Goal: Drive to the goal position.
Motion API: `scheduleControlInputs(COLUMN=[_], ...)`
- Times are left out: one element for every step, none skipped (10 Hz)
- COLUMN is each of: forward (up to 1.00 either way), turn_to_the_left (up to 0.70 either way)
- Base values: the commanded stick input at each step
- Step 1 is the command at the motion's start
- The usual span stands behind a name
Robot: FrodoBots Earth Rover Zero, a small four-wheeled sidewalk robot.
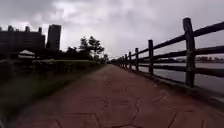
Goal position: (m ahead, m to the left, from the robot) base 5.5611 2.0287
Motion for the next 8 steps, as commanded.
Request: scheduleControlInputs(forward=[1.00, 1.00, 1.00, 1.00, 1.00, 1.00, 1.00, 1.00], turn_to_the_left=[0.00, 0.00, 0.00, 0.00, 0.00, 0.00, 0.00, 0.00])
